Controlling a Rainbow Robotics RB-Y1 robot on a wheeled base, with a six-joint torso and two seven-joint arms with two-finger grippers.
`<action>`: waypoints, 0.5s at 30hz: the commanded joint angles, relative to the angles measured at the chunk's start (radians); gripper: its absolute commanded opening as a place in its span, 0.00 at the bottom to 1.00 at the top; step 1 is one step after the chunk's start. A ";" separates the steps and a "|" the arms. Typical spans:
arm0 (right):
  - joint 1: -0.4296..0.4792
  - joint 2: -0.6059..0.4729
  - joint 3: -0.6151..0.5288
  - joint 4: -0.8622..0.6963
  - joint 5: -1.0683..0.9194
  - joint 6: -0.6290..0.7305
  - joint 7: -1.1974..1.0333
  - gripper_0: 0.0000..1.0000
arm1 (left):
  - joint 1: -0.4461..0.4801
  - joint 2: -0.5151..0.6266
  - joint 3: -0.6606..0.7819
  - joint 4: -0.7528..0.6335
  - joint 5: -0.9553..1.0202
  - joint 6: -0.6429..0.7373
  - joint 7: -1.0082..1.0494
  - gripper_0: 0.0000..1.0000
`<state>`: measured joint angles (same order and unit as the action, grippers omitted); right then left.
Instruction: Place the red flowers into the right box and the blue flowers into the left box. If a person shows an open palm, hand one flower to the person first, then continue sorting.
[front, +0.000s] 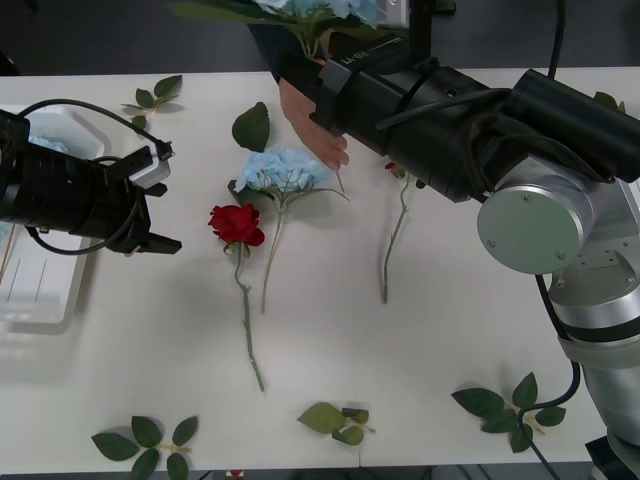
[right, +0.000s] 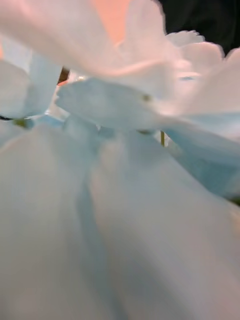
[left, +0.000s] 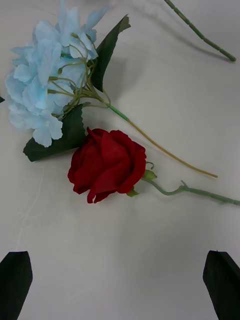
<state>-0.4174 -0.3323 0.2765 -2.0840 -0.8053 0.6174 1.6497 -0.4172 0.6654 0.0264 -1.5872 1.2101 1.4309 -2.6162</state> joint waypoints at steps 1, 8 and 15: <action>-0.009 -0.048 0.003 -0.057 -0.018 -0.015 -0.048 1.00 | -0.012 -0.003 -0.005 -0.019 -0.043 0.002 0.074 1.00; 0.154 -0.249 -0.010 -0.212 -0.101 -0.013 -0.096 1.00 | -0.011 -0.007 -0.008 -0.019 -0.130 0.072 0.269 1.00; 0.322 -0.447 -0.045 -0.246 -0.137 0.016 -0.171 1.00 | -0.012 -0.007 -0.036 -0.019 -0.173 0.105 0.464 1.00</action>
<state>-0.1579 -0.7089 0.2661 -2.3094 -0.9330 0.6183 1.5119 -0.4171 0.6653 0.0224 -1.5873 1.0606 1.5241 -2.1633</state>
